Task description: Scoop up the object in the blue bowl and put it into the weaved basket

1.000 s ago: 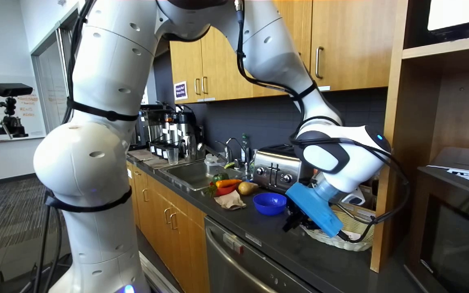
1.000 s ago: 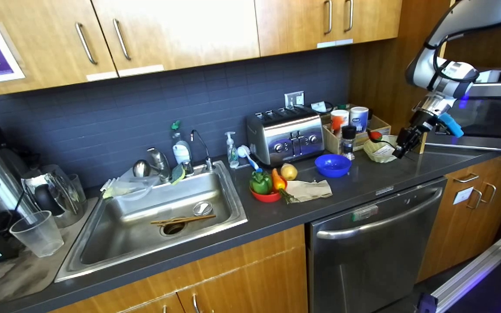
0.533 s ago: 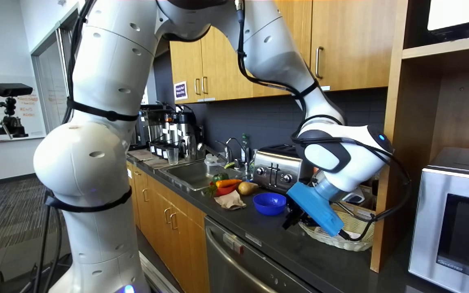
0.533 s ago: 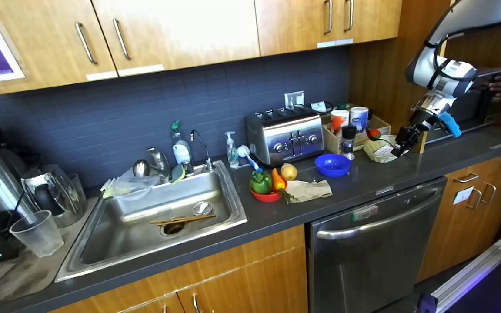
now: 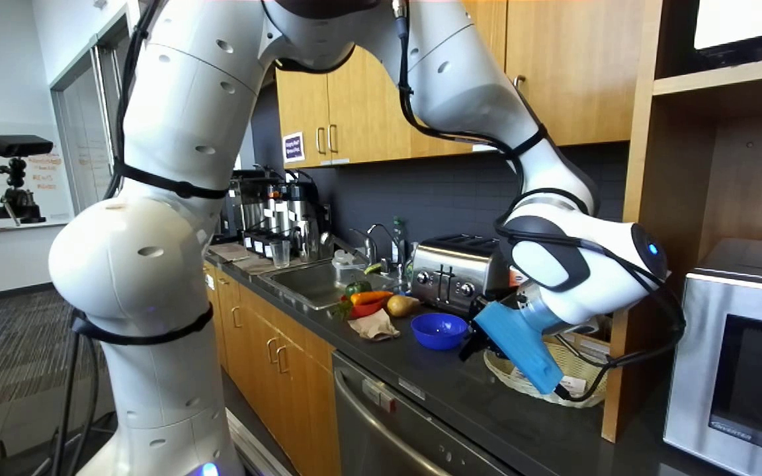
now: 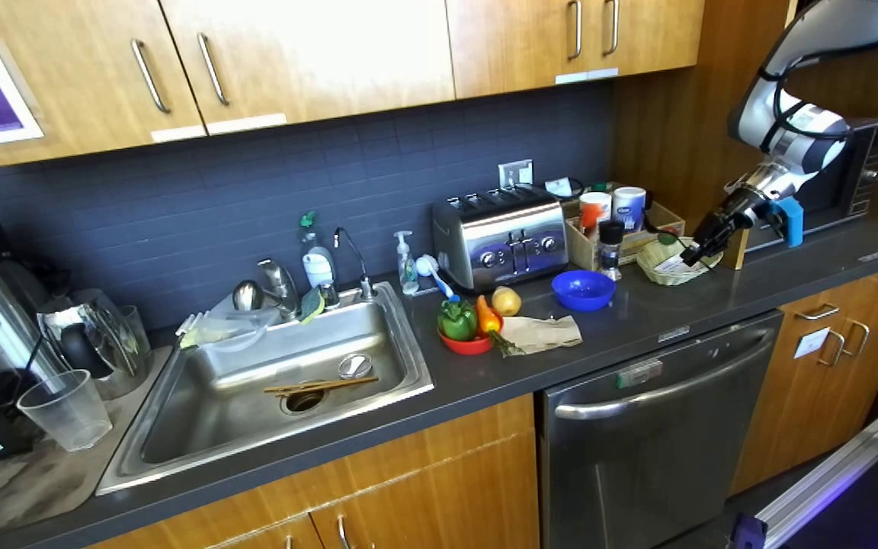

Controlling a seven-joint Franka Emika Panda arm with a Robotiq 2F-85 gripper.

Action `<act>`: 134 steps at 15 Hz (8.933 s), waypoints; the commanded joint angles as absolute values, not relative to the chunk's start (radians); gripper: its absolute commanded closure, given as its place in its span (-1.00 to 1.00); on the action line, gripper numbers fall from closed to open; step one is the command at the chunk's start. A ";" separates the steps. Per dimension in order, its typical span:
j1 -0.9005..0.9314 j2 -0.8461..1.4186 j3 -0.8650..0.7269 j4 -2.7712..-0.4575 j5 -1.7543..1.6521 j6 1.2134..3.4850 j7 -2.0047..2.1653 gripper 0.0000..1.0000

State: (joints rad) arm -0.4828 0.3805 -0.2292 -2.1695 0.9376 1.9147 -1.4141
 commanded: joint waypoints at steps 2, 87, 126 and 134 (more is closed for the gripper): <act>-0.483 0.417 -0.252 -2.132 0.961 1.857 -1.452 0.87; -0.029 0.359 -0.050 -2.190 -0.409 2.291 -0.290 0.87; -0.103 -0.027 -0.078 -2.619 -0.204 2.586 -0.396 -1.00; -0.096 -0.054 -0.090 -2.645 -0.150 2.587 -0.449 -1.00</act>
